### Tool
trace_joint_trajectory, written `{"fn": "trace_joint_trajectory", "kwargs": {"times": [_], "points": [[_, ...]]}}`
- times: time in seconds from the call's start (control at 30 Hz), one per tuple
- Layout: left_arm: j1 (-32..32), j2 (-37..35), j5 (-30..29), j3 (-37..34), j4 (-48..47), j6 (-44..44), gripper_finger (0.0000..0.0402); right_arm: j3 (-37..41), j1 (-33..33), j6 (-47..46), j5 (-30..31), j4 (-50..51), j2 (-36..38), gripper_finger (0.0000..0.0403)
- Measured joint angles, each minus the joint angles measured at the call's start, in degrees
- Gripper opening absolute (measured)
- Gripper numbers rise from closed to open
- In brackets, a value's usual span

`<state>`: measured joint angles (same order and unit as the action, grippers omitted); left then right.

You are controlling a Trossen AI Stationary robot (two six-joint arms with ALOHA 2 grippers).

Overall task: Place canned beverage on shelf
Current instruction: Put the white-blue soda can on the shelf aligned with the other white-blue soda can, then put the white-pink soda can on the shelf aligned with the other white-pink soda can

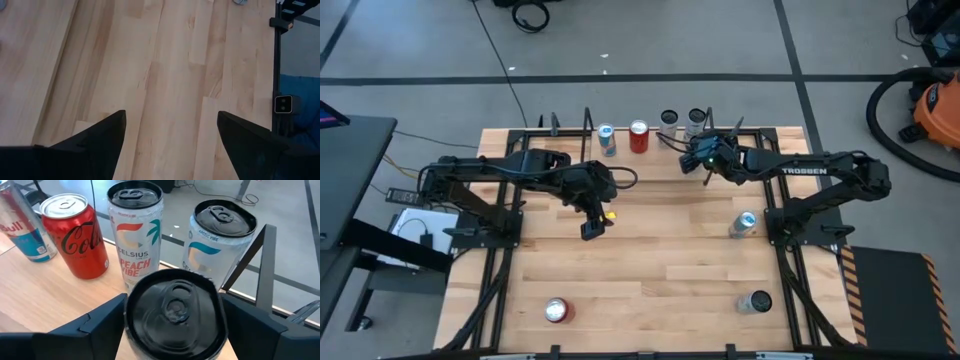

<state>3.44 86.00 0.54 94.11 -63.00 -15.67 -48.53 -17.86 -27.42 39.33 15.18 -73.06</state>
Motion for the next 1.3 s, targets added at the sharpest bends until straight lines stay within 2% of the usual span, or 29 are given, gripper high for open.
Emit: {"fn": "trace_joint_trajectory", "kwargs": {"times": [0.3, 0.7, 0.93, 1.13, 1.3], "points": [[0.0, 0.0, 0.0, 0.0, 0.02, 1.76, 0.0316, 0.01, -0.38, 0.77, -0.03, -0.77, 0.1, 0.0344], [0.0, 0.0, 0.0, 0.0, 0.02, 1.35, 0.0316, 0.0, -0.42, 5.05, -1.94, -2.73, 4.4, 0.0348], [0.0, 0.0, 0.0, 0.0, 0.02, 1.41, 0.0316, 0.0, -0.4, 8.83, -9.79, -3.17, 11.52, 0.0348], [0.0, 0.0, 0.0, 0.0, 0.04, 1.43, 0.0316, 0.0, -0.06, 9.14, -22.17, -2.52, 19.04, 0.0348], [0.02, 0.0, 0.0, 0.0, 0.04, 1.39, 0.0316, 0.0, 1.29, 5.81, -31.64, 3.36, 24.05, 0.0348]]}}
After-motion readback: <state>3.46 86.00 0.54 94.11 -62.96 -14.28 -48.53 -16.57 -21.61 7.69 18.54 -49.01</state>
